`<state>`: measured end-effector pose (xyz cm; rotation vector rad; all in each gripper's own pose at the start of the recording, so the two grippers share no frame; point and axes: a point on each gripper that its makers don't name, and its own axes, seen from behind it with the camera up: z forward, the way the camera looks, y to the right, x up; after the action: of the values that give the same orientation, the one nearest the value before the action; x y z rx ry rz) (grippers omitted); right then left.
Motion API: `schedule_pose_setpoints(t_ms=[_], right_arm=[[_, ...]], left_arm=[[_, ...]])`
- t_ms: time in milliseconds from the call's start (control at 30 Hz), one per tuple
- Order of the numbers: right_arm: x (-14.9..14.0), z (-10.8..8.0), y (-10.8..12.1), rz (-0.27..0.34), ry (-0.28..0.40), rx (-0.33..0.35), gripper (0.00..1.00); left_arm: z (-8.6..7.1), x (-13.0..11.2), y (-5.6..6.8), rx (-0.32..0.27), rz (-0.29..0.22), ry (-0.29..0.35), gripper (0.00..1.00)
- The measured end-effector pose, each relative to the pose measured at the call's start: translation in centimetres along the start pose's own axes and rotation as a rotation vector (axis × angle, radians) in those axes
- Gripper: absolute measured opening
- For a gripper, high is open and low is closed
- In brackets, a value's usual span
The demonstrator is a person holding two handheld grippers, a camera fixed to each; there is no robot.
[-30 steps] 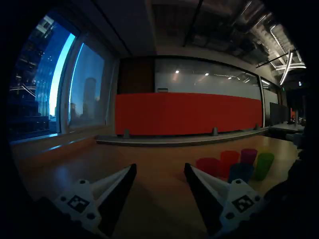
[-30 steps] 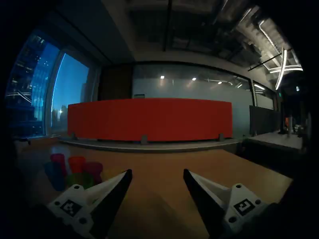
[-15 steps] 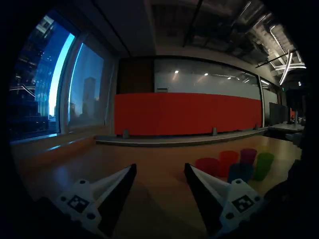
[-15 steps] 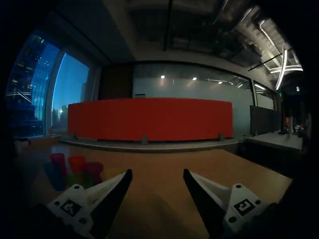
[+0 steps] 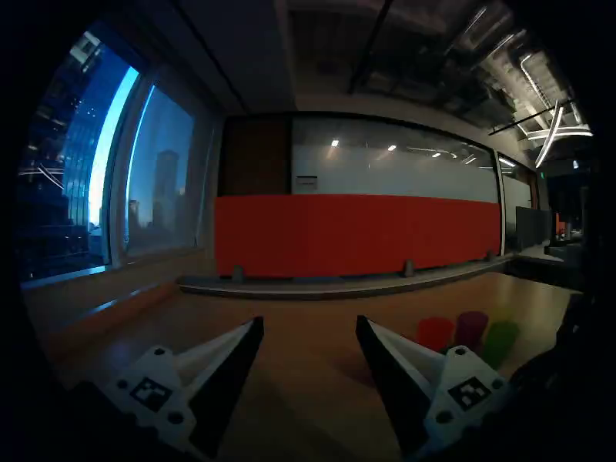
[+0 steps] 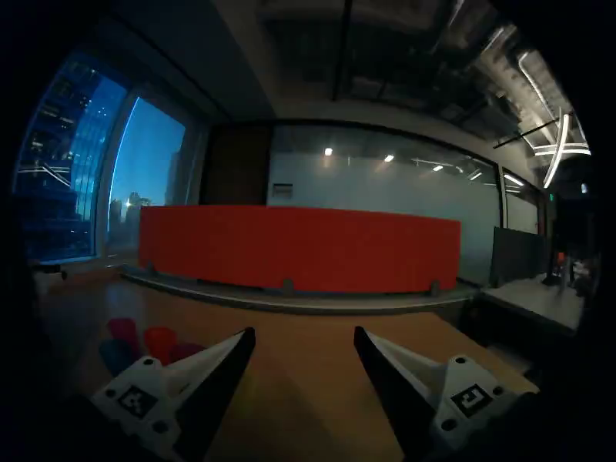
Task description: Pour water
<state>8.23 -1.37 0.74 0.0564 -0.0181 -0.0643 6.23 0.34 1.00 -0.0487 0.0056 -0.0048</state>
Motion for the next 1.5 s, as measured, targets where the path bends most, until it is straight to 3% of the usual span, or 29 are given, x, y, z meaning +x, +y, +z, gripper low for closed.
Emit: schedule_pose_setpoints(t_ms=[467, 700, 900, 1100, 1300, 1500], right_arm=[[7.9, 0.6, -1.3, -0.031, -0.013, 0.048, 0.99], [11.3, 0.8, -0.9, 0.032, -0.01, 0.069, 0.99], [12.4, 0.8, -0.9, 0.097, -0.004, 0.107, 0.99], [12.9, 0.5, -2.4, 0.127, -0.004, 0.202, 0.99], [13.5, -0.1, -4.8, 0.121, -0.011, 0.334, 0.99], [14.0, -0.9, -7.4, 0.113, -0.013, 0.463, 0.99]], left_arm=[[1.5, 8.8, 2.3, -0.128, -0.045, 0.0, 0.89], [1.8, 12.6, 2.5, -0.164, -0.026, 0.018, 0.88], [1.8, 14.0, 3.3, -0.208, 0.004, 0.027, 0.89], [1.8, 14.0, 5.3, -0.3, 0.024, 0.018, 0.88], [1.5, 14.4, 7.7, -0.422, -0.006, -0.007, 0.88], [1.2, 15.0, 9.2, -0.505, -0.022, -0.02, 0.88]])
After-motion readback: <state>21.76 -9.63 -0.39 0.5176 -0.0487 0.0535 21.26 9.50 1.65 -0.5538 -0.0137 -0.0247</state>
